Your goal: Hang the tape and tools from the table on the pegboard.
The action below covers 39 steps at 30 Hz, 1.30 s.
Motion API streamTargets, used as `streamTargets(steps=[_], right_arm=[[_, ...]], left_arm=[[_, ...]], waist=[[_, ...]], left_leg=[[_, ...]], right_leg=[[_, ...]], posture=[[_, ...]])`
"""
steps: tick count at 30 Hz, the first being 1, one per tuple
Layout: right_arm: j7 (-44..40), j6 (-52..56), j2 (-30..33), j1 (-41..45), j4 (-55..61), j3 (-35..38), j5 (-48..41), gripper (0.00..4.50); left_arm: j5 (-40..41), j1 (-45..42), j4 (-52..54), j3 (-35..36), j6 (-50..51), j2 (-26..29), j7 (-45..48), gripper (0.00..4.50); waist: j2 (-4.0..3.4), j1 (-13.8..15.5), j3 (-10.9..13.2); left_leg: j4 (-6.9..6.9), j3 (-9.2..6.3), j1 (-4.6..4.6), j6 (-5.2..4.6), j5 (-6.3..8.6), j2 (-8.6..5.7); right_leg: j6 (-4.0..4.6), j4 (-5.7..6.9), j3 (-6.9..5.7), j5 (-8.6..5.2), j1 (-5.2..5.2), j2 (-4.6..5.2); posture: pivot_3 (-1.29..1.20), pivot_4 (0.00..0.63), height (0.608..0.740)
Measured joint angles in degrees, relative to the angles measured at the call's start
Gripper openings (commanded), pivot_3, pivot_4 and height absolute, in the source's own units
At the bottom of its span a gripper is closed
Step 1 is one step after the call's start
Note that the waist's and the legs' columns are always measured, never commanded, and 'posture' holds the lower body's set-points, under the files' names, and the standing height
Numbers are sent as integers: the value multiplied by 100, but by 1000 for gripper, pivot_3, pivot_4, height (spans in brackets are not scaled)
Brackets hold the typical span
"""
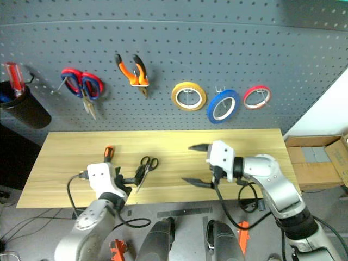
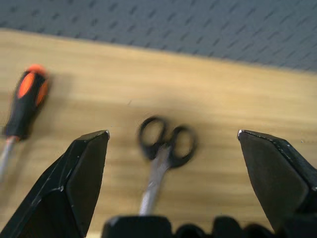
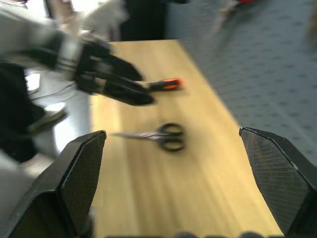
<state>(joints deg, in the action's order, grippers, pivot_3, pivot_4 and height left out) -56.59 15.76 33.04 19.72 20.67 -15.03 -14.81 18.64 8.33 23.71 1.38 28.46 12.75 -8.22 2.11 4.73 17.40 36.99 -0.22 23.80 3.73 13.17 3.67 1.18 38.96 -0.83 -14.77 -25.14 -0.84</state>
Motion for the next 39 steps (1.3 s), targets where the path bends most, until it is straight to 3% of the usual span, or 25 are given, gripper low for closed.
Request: streamTargets(steps=[11,34,39], right_arm=[[-109,-39,-169,234,-52,-215,19,4484],[-319,-302,382,-184,-311,-495,846,4484],[-319,-304,349,-183,-329,-496,904,4500]], left_arm=[[-377,-102,-669,-73,46,-282,346,4500],[-382,-858,-1758,403,702,445,1654,4500],[-464,-875,-1739,367,851,549,1775,3314]], waist=[[-2,-150,40],[-43,-250,201],[-57,-294,212]], left_leg=[[-4,13,1,-2,0,-1],[-12,23,-1,-2,1,0],[-12,26,-2,-2,1,0]], right_leg=[[-3,-4,10,0,-5,0],[-7,-4,18,-2,-13,1],[-8,-5,20,-2,-14,2]], posture=[[107,358,740],[68,391,740],[73,389,740]])
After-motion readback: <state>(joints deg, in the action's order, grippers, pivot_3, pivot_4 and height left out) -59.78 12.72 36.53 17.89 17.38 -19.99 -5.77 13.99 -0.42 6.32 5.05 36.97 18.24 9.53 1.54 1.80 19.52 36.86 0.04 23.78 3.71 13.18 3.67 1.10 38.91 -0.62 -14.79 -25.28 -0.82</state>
